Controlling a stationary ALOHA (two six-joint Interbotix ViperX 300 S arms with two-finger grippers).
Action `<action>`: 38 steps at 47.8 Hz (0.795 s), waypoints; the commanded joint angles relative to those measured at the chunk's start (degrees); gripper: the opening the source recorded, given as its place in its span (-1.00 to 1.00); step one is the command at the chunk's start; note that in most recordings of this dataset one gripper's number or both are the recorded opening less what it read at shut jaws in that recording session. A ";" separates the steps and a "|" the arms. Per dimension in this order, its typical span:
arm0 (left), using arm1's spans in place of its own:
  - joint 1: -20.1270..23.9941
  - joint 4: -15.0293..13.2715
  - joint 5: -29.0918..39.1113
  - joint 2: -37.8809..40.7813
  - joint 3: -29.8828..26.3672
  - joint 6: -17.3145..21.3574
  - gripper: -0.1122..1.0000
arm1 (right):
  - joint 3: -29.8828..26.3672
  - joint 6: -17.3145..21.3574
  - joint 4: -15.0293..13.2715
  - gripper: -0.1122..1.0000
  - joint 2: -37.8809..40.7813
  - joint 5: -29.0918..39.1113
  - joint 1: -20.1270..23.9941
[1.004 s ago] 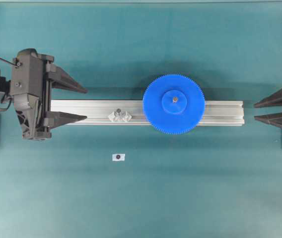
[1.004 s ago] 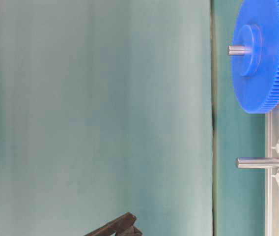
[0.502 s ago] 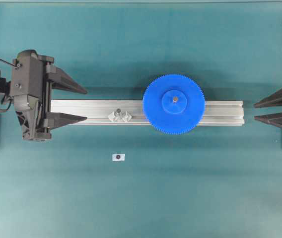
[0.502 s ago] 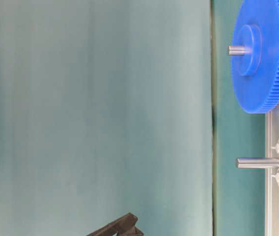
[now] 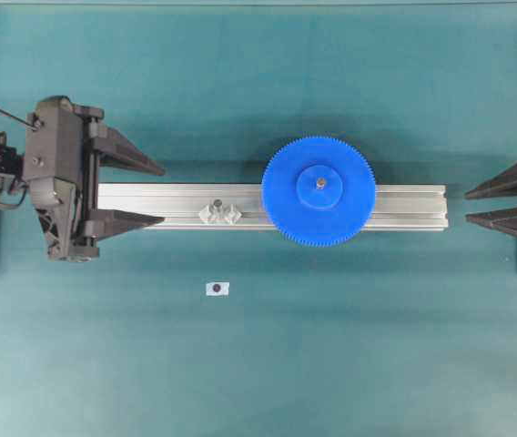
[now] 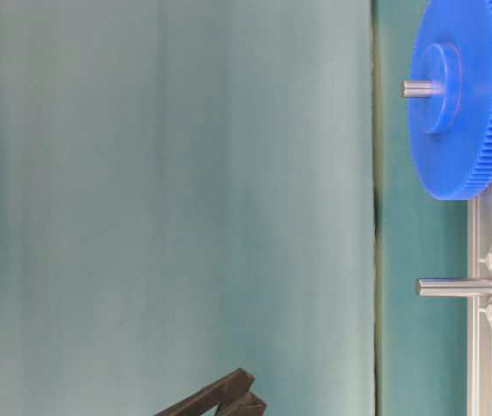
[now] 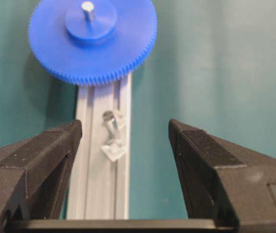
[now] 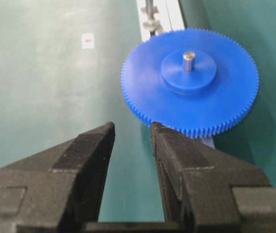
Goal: Insert the large gear onto the shaft.
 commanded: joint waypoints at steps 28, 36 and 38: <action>-0.53 0.26 -2.55 0.26 1.05 0.00 0.49 | -0.09 0.35 0.09 -0.02 -1.05 -0.18 -0.09; -0.53 0.26 -3.60 0.26 1.76 0.00 0.49 | 0.26 0.26 -0.26 -0.02 -1.05 -0.18 -0.09; -0.53 0.26 -3.60 0.18 1.93 0.00 0.49 | 0.53 0.26 -0.18 -0.02 -1.05 -0.18 -0.09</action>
